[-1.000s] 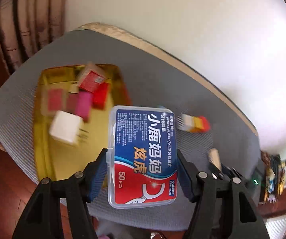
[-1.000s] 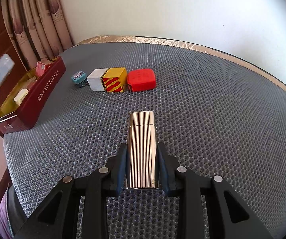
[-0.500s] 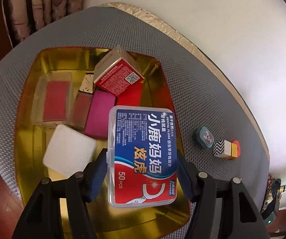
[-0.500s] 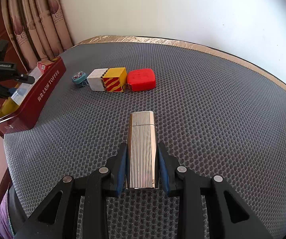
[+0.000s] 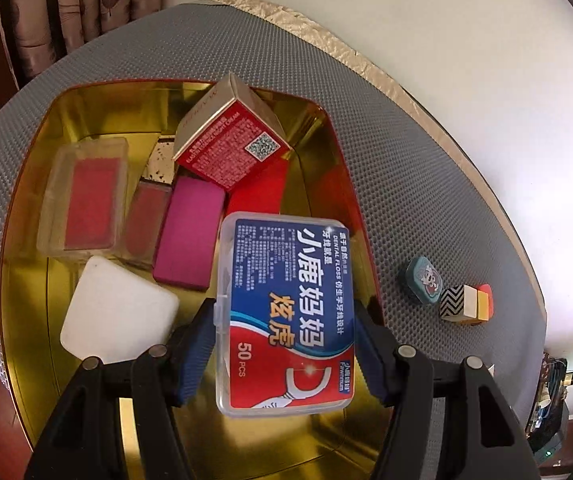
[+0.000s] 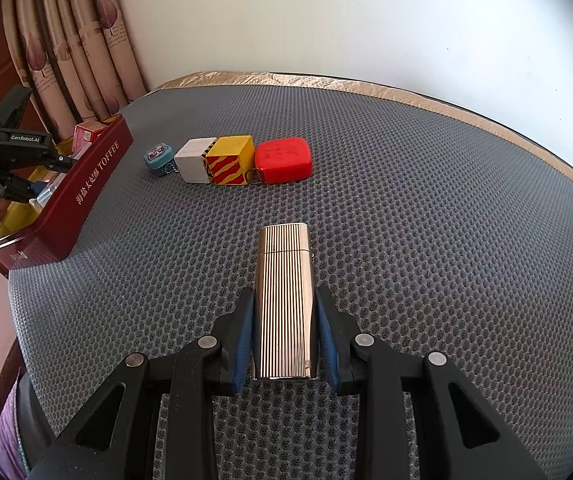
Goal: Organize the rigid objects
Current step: 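Place the floss box in the tin with the left tool while the right tool carries the lighter, then lower the gold lighter into the tin and open the right tool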
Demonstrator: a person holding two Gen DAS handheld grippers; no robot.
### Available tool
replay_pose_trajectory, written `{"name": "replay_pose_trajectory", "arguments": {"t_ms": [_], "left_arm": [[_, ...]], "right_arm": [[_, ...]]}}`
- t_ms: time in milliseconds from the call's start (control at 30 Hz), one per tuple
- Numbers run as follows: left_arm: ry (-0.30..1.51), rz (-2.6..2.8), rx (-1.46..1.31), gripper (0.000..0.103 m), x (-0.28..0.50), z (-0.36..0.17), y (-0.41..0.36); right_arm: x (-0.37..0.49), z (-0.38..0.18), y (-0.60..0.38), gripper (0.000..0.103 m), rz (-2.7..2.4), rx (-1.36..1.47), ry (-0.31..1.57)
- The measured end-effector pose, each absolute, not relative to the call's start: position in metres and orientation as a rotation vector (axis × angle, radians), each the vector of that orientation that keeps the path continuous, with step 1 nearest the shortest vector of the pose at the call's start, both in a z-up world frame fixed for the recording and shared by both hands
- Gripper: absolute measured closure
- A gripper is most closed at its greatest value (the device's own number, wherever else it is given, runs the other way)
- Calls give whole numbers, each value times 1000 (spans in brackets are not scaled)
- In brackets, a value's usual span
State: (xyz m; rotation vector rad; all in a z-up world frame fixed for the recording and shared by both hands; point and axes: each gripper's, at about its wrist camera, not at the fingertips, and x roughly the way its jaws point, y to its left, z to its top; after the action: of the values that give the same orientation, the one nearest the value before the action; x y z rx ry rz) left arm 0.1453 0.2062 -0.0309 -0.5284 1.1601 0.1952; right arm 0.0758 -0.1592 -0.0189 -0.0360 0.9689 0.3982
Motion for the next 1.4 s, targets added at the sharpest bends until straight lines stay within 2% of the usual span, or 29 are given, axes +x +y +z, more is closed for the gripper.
{"name": "replay_pose_trajectory", "arguments": {"t_ms": [400, 633, 967, 1267, 1400], "left_arm": [[1183, 189, -458, 36, 148, -31, 193], [1069, 235, -433, 36, 133, -2, 196], [964, 304, -265, 36, 50, 34, 158], [977, 351, -311, 35, -20, 15, 168], [913, 362, -445, 35, -42, 23, 195]], "right_arm": [[76, -19, -160, 75, 398, -35, 969], [76, -18, -160, 74, 398, -34, 969], [76, -17, -160, 75, 407, -20, 977], [74, -12, -161, 75, 415, 25, 1024], [68, -1, -154, 75, 451, 90, 1048]]}}
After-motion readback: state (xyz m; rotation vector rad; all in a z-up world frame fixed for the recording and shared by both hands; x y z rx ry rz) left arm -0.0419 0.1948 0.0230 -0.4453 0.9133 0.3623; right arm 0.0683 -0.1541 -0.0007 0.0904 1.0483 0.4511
